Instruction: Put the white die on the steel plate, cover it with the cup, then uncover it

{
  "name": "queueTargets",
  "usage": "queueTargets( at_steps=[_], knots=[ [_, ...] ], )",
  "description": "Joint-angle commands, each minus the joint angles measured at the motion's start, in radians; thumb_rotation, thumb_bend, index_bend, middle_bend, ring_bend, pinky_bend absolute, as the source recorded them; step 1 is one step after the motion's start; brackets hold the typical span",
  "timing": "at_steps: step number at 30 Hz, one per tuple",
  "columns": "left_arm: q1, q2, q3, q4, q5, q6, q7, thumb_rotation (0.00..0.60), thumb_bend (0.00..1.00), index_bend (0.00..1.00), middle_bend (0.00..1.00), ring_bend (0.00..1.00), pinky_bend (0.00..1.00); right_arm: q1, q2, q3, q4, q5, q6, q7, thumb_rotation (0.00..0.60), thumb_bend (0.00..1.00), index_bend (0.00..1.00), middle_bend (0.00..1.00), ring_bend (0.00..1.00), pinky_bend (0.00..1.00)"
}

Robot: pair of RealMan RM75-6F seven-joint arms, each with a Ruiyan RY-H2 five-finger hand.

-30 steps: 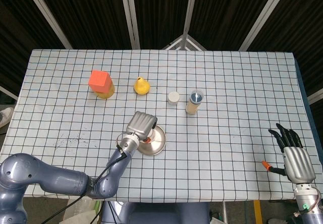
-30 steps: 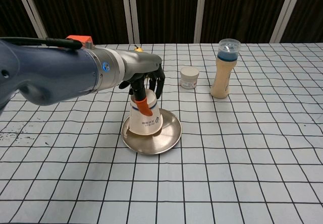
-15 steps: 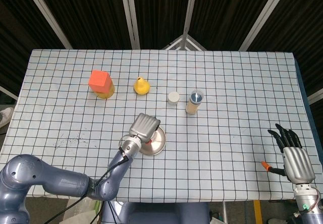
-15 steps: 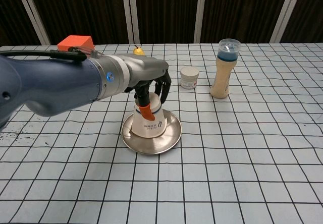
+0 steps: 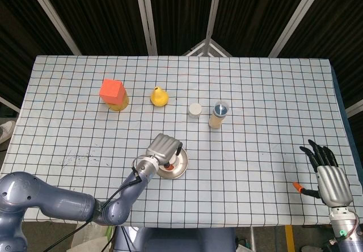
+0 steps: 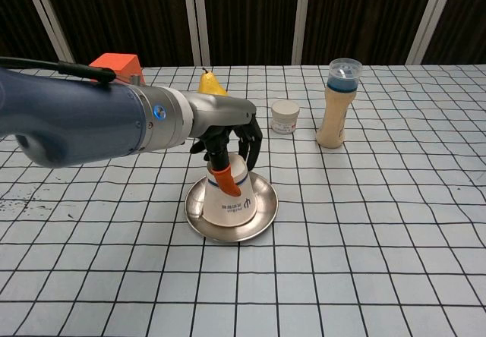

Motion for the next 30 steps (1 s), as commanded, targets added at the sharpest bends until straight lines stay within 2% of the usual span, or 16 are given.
queueTargets(
  at_steps=[1, 5, 11, 14, 18, 22, 30],
  knots=[
    [0.013, 0.007, -0.022, -0.015, -0.04, -0.058, -0.056, 0.6, 0.35, 0.51, 0.49, 0.69, 0.75, 0.0, -0.001, 0.001, 0.0, 0.002, 0.0, -0.001, 0.6, 0.17, 0.16, 0.03, 0.08, 0.0],
    [0.025, 0.046, -0.067, -0.02, -0.111, -0.168, -0.139, 0.6, 0.37, 0.51, 0.5, 0.69, 0.75, -0.001, 0.001, 0.001, 0.0, 0.002, 0.002, 0.001, 0.6, 0.17, 0.16, 0.03, 0.08, 0.0],
    [-0.013, 0.0, 0.038, 0.039, 0.063, 0.007, -0.001, 0.6, 0.37, 0.51, 0.51, 0.69, 0.75, -0.001, 0.003, 0.001, -0.001, 0.002, 0.002, 0.007, 0.6, 0.17, 0.16, 0.03, 0.08, 0.0],
    [-0.002, -0.021, 0.032, 0.024, 0.072, 0.015, -0.028, 0.6, 0.38, 0.52, 0.52, 0.7, 0.75, 0.0, 0.002, -0.001, -0.001, -0.001, 0.0, 0.006, 0.6, 0.17, 0.16, 0.03, 0.08, 0.0],
    [0.013, 0.011, -0.026, -0.017, 0.009, -0.071, -0.115, 0.6, 0.39, 0.52, 0.52, 0.7, 0.75, -0.001, 0.001, -0.002, -0.002, -0.003, 0.002, 0.003, 0.6, 0.17, 0.16, 0.03, 0.08, 0.0],
    [0.001, 0.011, 0.005, 0.006, 0.087, 0.001, -0.062, 0.6, 0.39, 0.52, 0.52, 0.7, 0.75, -0.002, 0.002, 0.0, -0.002, -0.001, 0.005, 0.006, 0.6, 0.17, 0.16, 0.03, 0.08, 0.0],
    [0.004, 0.008, 0.026, 0.005, 0.08, 0.002, -0.048, 0.6, 0.39, 0.52, 0.52, 0.7, 0.75, 0.002, 0.001, -0.001, 0.001, 0.0, -0.004, 0.009, 0.6, 0.17, 0.16, 0.03, 0.08, 0.0]
  ],
)
